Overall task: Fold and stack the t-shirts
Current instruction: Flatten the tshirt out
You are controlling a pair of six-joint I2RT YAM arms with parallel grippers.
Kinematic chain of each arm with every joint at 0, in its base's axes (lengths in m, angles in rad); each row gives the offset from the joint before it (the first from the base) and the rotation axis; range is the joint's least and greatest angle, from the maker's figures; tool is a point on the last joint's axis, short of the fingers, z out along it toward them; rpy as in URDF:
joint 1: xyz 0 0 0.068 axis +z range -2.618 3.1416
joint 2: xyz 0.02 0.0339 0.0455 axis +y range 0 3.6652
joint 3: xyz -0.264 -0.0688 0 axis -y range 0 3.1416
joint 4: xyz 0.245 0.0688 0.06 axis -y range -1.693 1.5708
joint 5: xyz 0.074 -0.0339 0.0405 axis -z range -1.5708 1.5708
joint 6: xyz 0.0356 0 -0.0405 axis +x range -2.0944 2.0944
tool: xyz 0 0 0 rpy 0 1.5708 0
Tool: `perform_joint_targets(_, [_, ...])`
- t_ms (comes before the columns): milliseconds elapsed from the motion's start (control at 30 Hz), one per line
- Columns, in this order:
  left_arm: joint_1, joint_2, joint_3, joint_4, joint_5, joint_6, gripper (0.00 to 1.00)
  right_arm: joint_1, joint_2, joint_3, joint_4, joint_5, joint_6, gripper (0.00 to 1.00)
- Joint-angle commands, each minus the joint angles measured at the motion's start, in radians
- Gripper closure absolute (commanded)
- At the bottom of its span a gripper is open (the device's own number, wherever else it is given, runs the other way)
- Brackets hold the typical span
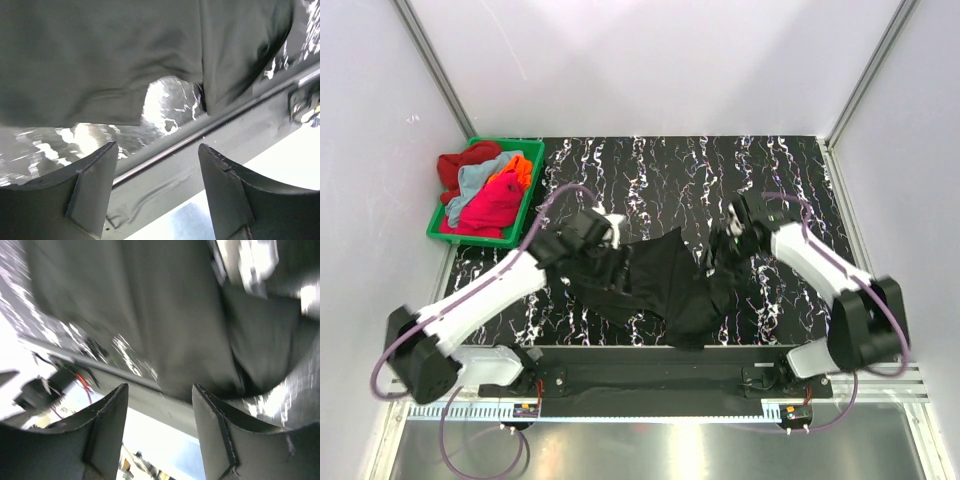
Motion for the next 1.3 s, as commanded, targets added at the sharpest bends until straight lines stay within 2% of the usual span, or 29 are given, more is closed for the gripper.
perform_joint_targets(0, [-0.063,0.095,-0.033,0.155,0.057,-0.049,0.29,0.033,-0.158,-0.151,0.034,-0.005,0.064,0.41])
perform_joint_targets(100, [-0.097,0.21,0.014,0.194,0.077,-0.063,0.31,0.076,-0.215,-0.265,0.068,0.009,0.15,0.46])
perform_joint_targets(233, [-0.146,0.327,0.044,0.235,0.075,-0.124,0.28,0.146,-0.273,-0.398,0.131,0.031,0.259,0.46])
perform_joint_targets(433, [-0.169,0.442,0.027,0.3,0.08,-0.196,0.24,0.206,-0.298,-0.49,0.206,0.1,0.354,0.38])
perform_joint_targets(733, [-0.17,0.563,0.068,0.341,0.069,-0.247,0.31,0.206,-0.209,-0.555,0.367,0.14,0.458,0.37])
perform_joint_targets(800, [-0.169,0.577,0.071,0.338,0.044,-0.244,0.37,0.205,-0.196,-0.561,0.393,0.158,0.477,0.4])
perform_joint_targets(867, [-0.166,0.596,0.073,0.337,0.05,-0.241,0.43,0.206,-0.187,-0.556,0.395,0.181,0.48,0.48])
perform_joint_targets(933, [-0.161,0.625,0.086,0.324,0.057,-0.227,0.59,0.206,-0.189,-0.558,0.396,0.187,0.483,0.58])
perform_joint_targets(967, [-0.161,0.626,0.088,0.318,0.044,-0.223,0.69,0.206,-0.201,-0.561,0.393,0.187,0.486,0.78])
perform_joint_targets(1000, [-0.16,0.625,0.089,0.306,0.035,-0.215,0.86,0.206,-0.21,-0.564,0.39,0.186,0.492,0.87])
perform_joint_targets(1033, [-0.158,0.599,0.089,0.298,0.023,-0.21,0.97,0.206,-0.239,-0.564,0.381,0.183,0.489,0.95])
perform_joint_targets(1067, [-0.155,0.582,0.089,0.285,0.006,-0.204,1.0,0.208,-0.257,-0.562,0.367,0.189,0.488,1.0])
perform_joint_targets(1200, [-0.155,0.447,0.115,0.159,-0.106,-0.138,1.0,0.205,-0.4,-0.518,0.191,0.273,0.455,1.0])
perform_joint_targets(1267, [-0.155,0.351,0.129,0.11,-0.153,-0.115,1.0,0.202,-0.48,-0.437,0.078,0.331,0.422,1.0])
